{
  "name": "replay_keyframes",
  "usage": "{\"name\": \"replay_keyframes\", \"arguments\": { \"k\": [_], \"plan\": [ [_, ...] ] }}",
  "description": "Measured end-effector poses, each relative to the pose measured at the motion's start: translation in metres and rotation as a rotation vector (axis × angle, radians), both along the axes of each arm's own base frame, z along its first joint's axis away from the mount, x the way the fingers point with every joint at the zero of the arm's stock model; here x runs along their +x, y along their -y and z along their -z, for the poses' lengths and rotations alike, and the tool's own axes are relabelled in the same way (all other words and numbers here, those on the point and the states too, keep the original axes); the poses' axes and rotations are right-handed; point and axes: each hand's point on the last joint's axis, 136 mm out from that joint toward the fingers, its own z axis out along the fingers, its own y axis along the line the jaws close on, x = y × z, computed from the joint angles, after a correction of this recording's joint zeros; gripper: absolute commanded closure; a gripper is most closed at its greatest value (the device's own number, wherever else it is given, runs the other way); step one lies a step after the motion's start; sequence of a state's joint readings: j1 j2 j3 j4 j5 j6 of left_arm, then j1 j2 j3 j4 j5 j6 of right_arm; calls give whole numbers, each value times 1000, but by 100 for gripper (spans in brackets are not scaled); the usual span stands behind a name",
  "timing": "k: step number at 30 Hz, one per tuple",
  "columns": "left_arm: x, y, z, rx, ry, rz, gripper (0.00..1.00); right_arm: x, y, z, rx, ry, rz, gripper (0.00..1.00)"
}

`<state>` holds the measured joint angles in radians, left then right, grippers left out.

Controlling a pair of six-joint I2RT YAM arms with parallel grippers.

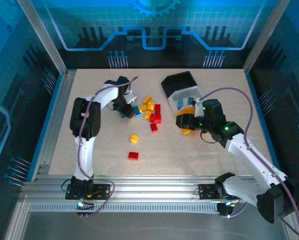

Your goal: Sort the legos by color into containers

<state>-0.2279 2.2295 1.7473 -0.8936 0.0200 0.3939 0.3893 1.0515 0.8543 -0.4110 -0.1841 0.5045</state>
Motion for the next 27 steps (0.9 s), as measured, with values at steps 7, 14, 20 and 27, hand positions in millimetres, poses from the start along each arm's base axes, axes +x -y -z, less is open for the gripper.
{"name": "replay_keyframes", "arguments": {
  "k": [7, 14, 20, 27],
  "plan": [
    [18, 1, 1, 14, 11, -34, 73, 1, 1, 2, -3, -7, 4, 31],
    [14, -2, 0, 22, -11, -69, 81, 4, 6, 2, 1, -8, 18, 31],
    [8, 0, -10, -72, -61, -188, 81, 7, 11, 0, 7, -2, 34, 31],
    [33, 44, -93, -509, -23, -459, 77, 12, 31, -7, 27, 33, 100, 31]
  ]
}}
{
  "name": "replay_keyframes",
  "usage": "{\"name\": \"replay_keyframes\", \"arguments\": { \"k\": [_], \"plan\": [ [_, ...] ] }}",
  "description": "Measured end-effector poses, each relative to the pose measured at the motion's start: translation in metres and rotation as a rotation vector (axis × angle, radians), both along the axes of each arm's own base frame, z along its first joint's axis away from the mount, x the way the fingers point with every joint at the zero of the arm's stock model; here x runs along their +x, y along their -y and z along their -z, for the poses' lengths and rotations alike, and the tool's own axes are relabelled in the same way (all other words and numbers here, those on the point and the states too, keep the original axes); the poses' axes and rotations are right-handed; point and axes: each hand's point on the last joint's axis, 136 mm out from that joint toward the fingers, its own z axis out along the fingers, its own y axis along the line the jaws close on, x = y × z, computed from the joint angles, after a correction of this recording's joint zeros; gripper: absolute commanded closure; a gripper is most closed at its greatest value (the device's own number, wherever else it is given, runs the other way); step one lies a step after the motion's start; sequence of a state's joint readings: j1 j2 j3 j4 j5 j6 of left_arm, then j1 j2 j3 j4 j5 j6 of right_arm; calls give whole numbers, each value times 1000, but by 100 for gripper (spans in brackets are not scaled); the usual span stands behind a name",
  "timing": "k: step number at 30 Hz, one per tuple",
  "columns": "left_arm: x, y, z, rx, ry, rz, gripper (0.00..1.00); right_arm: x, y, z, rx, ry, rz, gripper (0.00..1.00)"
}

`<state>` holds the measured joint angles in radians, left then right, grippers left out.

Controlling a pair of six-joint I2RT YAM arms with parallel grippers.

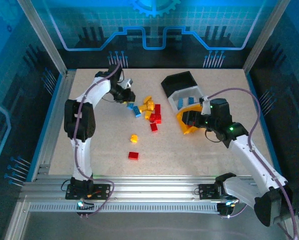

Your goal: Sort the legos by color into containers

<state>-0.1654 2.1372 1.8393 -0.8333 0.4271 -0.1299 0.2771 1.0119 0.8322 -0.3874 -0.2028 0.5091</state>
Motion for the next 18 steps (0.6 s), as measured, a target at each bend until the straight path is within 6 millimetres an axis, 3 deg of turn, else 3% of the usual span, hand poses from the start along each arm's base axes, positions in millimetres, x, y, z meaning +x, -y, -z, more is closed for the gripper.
{"name": "replay_keyframes", "arguments": {
  "k": [4, 9, 14, 18],
  "plan": [
    [27, 48, -43, -285, 23, -137, 74, 1, 13, -6, 16, 22, 48, 31],
    [47, 131, -64, -492, -22, -147, 73, -2, 27, -15, 45, 49, 99, 31],
    [58, 211, -64, -592, -42, -98, 73, -6, 38, -17, 59, 63, 134, 31],
    [59, 243, -48, -610, -68, -95, 70, -10, 44, -13, 62, 63, 155, 31]
  ]
}}
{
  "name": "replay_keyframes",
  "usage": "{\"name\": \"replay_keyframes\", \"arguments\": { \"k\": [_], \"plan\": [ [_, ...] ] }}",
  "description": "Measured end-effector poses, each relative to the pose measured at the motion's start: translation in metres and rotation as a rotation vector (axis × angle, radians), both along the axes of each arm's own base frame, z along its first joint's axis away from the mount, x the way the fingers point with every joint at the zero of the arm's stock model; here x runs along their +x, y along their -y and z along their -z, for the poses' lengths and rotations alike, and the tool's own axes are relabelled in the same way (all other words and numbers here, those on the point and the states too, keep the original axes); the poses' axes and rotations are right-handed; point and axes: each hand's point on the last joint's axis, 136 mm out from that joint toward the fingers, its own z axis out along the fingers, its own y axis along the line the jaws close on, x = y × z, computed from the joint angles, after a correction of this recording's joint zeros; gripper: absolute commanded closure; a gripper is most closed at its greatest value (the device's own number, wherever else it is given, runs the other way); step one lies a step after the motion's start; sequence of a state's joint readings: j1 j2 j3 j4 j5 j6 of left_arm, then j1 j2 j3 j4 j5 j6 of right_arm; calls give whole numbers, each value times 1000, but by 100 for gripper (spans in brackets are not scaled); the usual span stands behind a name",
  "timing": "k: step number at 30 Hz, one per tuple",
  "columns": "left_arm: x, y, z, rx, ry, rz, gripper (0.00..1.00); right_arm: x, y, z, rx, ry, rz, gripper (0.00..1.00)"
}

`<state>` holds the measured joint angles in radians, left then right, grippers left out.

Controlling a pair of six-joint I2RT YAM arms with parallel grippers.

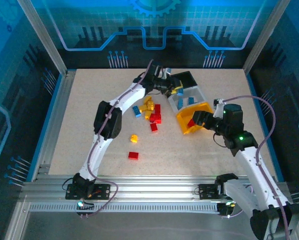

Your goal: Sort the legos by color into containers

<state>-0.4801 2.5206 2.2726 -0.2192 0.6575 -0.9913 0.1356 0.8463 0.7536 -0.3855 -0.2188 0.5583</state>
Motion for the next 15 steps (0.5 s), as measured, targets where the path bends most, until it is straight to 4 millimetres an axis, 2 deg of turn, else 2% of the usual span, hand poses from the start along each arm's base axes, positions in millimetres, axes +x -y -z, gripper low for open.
{"name": "replay_keyframes", "arguments": {
  "k": [6, 12, 15],
  "plan": [
    [5, 5, 21, 20, -26, -17, 53, -2, 6, -1, 5, 7, 18, 31],
    [6, 7, 17, 17, -18, -23, 38, -3, 5, 0, 13, 2, 8, 31],
    [4, 10, 15, 15, -12, -19, 34, -4, 4, 1, 14, 0, 6, 31]
  ]
}}
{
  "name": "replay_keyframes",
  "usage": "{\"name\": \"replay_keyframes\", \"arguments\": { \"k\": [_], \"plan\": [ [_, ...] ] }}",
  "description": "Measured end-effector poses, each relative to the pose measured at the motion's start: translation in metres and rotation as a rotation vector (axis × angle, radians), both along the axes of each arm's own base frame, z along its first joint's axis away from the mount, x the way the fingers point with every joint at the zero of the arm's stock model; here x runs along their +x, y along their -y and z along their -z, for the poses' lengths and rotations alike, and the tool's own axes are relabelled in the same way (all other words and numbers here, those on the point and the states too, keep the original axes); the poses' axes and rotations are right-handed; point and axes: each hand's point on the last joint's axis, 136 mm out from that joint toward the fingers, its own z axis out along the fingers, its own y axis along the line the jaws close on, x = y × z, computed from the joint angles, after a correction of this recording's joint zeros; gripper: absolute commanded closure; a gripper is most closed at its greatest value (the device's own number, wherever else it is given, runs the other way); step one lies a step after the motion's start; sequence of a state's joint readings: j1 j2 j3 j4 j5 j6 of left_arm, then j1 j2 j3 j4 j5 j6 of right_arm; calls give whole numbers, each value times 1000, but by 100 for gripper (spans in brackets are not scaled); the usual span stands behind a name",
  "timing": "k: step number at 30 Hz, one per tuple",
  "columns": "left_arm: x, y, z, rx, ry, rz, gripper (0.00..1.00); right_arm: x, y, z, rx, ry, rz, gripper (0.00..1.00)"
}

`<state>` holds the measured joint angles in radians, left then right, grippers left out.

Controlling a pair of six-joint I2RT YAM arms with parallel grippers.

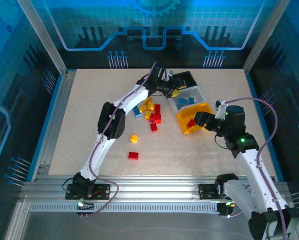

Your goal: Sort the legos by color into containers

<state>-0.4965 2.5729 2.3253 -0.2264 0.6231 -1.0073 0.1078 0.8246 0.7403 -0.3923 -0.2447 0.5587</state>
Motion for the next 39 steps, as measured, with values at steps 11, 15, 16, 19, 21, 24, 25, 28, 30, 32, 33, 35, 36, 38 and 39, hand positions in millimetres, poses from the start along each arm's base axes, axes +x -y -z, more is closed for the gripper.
{"name": "replay_keyframes", "arguments": {
  "k": [11, 15, 16, 19, 21, 24, 25, 28, 30, 32, 33, 35, 36, 38, 39],
  "plan": [
    [-21, -12, 13, 150, -1, 51, 1, -4, -3, 5, 9, -28, -18, 31],
    [-44, -55, 11, 384, 9, 54, 1, -5, -3, 5, 10, -30, -25, 31],
    [-53, -71, 6, 444, 9, 51, 1, -5, -4, 5, 12, -30, -28, 31],
    [-78, -114, -10, 534, -17, 32, 1, -6, -6, 6, 18, -35, -39, 31],
    [-93, -145, -13, 553, -64, -8, 1, -6, -7, 10, 21, -47, -44, 31],
    [-106, -196, 6, 569, -205, -109, 1, -4, -10, 15, 20, -61, -53, 31],
    [-106, -212, 18, 577, -256, -145, 1, -3, -11, 16, 20, -62, -58, 31],
    [-104, -247, 56, 650, -376, -210, 1, -4, -14, 19, 20, -62, -68, 31],
    [-104, -254, 75, 707, -430, -209, 1, -4, -15, 22, 20, -64, -72, 31],
    [-98, -253, 91, 760, -451, -192, 2, -6, -15, 27, 18, -73, -72, 31],
    [-95, -252, 95, 777, -451, -183, 2, -7, -15, 29, 18, -78, -72, 31],
    [-88, -249, 101, 805, -446, -174, 6, -8, -15, 32, 17, -83, -71, 31],
    [-86, -248, 103, 817, -445, -168, 8, -9, -14, 33, 16, -82, -69, 31],
    [-83, -247, 106, 838, -440, -157, 16, -10, -14, 33, 16, -78, -69, 31],
    [-83, -248, 107, 846, -442, -154, 18, -11, -14, 32, 16, -77, -69, 31]
  ]
}}
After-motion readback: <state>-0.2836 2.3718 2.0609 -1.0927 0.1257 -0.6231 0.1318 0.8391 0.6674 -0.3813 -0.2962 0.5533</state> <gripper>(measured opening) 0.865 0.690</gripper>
